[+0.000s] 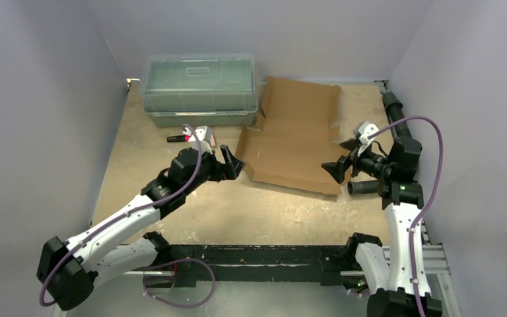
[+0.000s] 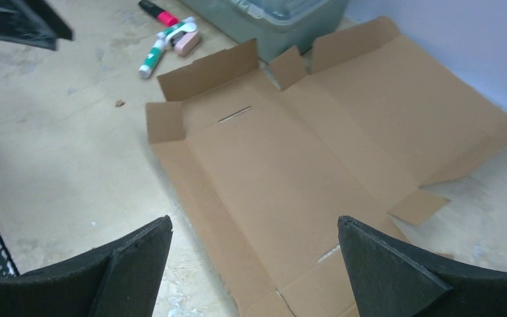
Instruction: Fold the paper box
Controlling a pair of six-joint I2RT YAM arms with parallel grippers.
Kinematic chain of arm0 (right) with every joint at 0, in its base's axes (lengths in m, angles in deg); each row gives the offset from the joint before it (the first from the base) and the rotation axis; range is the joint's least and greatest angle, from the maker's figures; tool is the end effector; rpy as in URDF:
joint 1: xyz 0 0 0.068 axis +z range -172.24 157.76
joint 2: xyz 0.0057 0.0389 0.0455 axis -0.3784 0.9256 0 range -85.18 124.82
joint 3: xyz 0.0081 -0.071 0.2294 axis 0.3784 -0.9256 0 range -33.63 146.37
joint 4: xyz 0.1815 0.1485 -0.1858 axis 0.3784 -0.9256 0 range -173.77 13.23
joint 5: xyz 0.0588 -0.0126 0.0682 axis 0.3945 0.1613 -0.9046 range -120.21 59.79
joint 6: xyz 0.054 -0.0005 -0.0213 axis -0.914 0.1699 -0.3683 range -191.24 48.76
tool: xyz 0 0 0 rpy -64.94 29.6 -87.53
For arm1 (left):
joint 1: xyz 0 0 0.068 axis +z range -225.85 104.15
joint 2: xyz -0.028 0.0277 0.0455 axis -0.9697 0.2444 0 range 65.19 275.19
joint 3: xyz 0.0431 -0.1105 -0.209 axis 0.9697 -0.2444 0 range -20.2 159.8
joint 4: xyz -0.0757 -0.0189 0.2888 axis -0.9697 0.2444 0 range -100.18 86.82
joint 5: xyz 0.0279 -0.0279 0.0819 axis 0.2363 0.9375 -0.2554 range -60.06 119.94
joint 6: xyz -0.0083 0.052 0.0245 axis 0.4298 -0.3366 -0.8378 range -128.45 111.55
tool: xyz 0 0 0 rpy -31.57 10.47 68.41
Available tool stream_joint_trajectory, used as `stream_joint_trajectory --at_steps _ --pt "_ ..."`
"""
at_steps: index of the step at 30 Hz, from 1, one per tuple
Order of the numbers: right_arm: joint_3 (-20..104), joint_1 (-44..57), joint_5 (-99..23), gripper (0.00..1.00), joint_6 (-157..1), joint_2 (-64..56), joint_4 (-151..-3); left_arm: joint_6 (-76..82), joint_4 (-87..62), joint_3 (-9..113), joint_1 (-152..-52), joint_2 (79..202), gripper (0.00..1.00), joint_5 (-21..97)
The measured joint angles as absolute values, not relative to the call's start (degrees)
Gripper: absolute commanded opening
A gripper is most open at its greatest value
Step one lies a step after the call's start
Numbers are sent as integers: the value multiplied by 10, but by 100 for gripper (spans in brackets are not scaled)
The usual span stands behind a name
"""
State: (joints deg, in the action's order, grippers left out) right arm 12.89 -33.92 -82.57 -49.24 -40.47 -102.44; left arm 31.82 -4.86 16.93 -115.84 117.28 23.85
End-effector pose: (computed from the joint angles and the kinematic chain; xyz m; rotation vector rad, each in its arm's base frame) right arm 0.2320 -0.0144 0.3043 -0.7199 1.7030 0.4962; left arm 0.2155 -0.1749 0.2395 -0.0796 2.0129 -0.8218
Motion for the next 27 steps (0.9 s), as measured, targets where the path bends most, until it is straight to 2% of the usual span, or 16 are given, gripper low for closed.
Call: stream_joint_trajectory --at_steps 7,12,18,24,27 --pt "107 -339 -883 99 -452 -367 -1024 261 -102 187 -1157 1305 79 204" --pt "106 -339 -896 99 -446 -365 -1023 228 -154 206 -1139 1407 66 180" --pt "106 -339 -898 99 -446 -364 -1024 177 -201 231 -1106 1502 55 179" --pt "106 -339 -899 99 -446 -364 -1024 108 -221 293 -1105 1581 37 182" --pt "106 -339 -900 99 -446 -364 -1024 78 -222 321 -1105 1613 31 180"
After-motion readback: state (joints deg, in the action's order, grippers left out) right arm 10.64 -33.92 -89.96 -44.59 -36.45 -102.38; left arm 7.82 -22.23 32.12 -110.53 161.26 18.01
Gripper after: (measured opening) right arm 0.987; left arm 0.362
